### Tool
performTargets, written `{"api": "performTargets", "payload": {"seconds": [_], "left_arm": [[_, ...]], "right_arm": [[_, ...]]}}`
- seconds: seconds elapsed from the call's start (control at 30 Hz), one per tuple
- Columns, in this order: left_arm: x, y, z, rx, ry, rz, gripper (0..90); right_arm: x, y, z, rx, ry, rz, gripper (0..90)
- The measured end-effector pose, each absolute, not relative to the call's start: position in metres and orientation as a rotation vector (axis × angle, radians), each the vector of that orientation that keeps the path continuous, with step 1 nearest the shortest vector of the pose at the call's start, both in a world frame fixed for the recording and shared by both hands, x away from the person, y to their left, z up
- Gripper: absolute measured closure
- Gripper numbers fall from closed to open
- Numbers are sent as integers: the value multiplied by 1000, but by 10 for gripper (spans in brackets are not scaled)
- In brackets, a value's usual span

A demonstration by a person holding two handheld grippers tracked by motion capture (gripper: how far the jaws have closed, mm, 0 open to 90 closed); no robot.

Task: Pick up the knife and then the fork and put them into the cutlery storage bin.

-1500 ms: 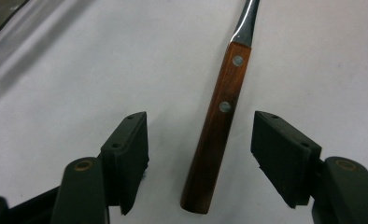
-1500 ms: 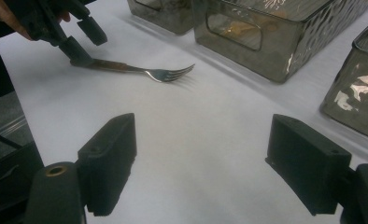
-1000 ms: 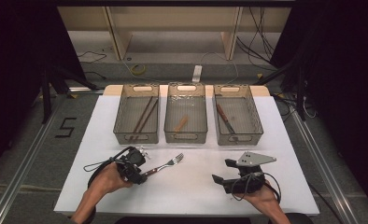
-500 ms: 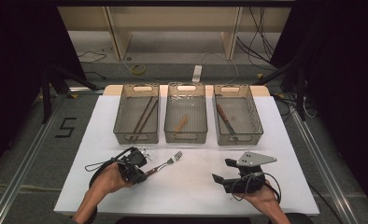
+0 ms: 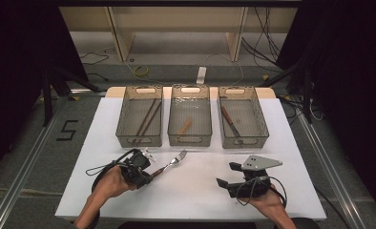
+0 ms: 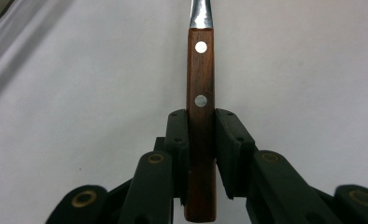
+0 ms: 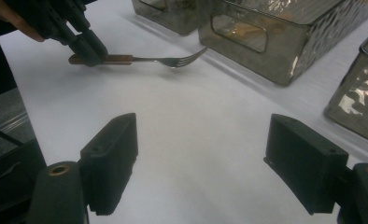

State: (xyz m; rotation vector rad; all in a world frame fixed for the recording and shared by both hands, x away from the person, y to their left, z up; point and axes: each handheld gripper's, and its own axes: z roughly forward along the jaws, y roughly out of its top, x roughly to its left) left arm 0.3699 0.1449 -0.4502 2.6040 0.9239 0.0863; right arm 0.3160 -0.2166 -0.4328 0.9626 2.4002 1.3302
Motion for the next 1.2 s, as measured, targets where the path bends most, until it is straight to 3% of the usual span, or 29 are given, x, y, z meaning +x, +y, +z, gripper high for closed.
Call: {"api": "performTargets", "payload": {"seconds": [0.57, 1.2], "left_arm": [[352, 110, -432, 2629, 783, 31, 752], [334, 77, -424, 2654, 654, -93, 753]], "right_arm": [[305, -174, -427, 714, 2457, 1319, 255], [291, -123, -439, 286, 2538, 1051, 278]]}}
